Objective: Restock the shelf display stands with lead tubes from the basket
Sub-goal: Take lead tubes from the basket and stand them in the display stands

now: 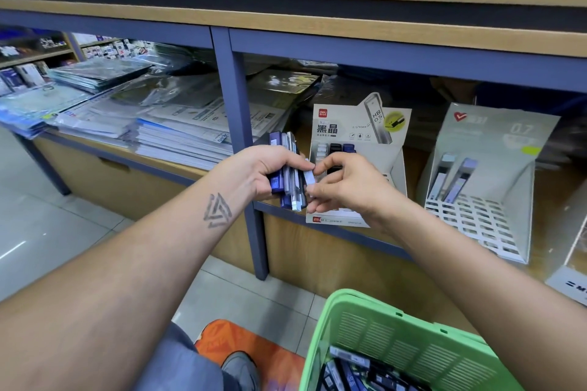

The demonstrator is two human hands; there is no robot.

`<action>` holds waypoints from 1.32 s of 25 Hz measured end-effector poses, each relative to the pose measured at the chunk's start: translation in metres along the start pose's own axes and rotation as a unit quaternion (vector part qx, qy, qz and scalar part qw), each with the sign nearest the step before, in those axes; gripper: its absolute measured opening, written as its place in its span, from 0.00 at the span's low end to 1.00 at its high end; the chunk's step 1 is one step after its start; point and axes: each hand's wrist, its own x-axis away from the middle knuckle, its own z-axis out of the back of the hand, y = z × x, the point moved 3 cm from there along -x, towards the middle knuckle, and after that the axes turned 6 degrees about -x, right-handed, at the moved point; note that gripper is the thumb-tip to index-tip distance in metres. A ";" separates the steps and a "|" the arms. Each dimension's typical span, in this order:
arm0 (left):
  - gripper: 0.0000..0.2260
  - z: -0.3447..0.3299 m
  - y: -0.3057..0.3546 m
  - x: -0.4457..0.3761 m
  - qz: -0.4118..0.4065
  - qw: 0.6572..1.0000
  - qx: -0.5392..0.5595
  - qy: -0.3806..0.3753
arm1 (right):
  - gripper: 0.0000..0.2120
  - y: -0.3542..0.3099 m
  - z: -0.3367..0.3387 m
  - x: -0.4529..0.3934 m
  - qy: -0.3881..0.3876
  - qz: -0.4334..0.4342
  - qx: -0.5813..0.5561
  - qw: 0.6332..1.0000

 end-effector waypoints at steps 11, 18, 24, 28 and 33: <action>0.03 -0.035 0.014 0.004 -0.061 0.997 -0.003 -0.036 | 0.07 0.000 0.066 0.033 0.066 0.013 0.037 0.997; 0.10 -0.105 0.010 0.008 -0.069 0.996 -0.025 -0.055 | 0.12 0.006 0.121 0.068 0.171 0.078 0.135 0.973; 0.24 -0.164 0.011 0.005 -0.186 0.981 -0.048 -0.027 | 0.17 0.015 0.174 0.110 0.187 0.035 -0.058 0.980; 0.34 -0.203 0.012 -0.001 -0.220 0.974 -0.054 -0.026 | 0.13 0.020 0.203 0.134 0.221 0.029 -0.151 0.963; 0.30 -0.250 0.007 0.001 -0.227 0.970 -0.061 -0.061 | 0.13 0.030 0.234 0.159 0.256 0.023 -0.227 0.939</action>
